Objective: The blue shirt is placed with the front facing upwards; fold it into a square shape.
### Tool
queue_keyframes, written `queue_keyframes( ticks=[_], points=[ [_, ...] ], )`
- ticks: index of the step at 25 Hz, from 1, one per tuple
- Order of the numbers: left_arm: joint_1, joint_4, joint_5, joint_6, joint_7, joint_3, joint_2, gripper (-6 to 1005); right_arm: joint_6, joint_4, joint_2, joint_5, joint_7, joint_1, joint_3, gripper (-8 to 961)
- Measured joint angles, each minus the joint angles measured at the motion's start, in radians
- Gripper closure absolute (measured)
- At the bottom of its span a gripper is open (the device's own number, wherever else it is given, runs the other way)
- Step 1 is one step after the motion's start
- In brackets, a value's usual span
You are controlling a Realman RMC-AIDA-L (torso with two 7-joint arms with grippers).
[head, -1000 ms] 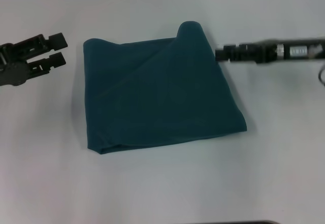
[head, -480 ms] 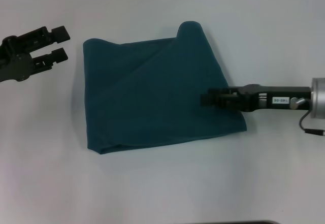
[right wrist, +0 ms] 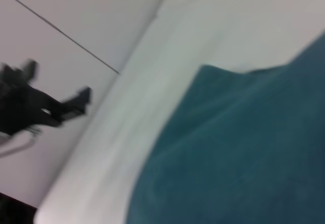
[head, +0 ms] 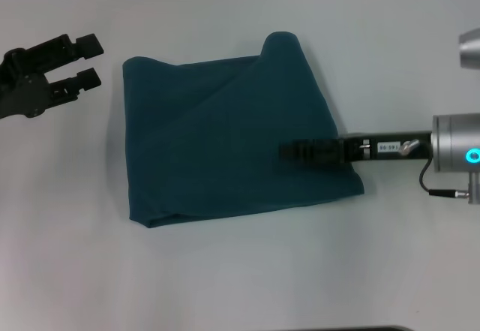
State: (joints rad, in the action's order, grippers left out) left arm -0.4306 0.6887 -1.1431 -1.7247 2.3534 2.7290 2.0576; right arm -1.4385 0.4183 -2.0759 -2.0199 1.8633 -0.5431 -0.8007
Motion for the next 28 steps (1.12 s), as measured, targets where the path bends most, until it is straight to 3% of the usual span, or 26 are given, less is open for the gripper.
queue_keyframes(
  ticks=[6,17,28],
  points=[
    [0.000,0.000,-0.002,-0.007,0.000,0.001,0.001,202,-0.040,0.021,0.008,0.013,0.100,-0.009,0.003,369],
    [0.023,0.000,-0.003,-0.020,0.000,0.004,0.001,202,0.064,0.010,0.011,-0.098,0.382,-0.032,-0.047,369],
    [0.036,0.000,-0.003,-0.033,-0.002,0.008,-0.002,202,-0.103,0.020,0.032,-0.080,0.363,0.001,0.004,367]
  ],
)
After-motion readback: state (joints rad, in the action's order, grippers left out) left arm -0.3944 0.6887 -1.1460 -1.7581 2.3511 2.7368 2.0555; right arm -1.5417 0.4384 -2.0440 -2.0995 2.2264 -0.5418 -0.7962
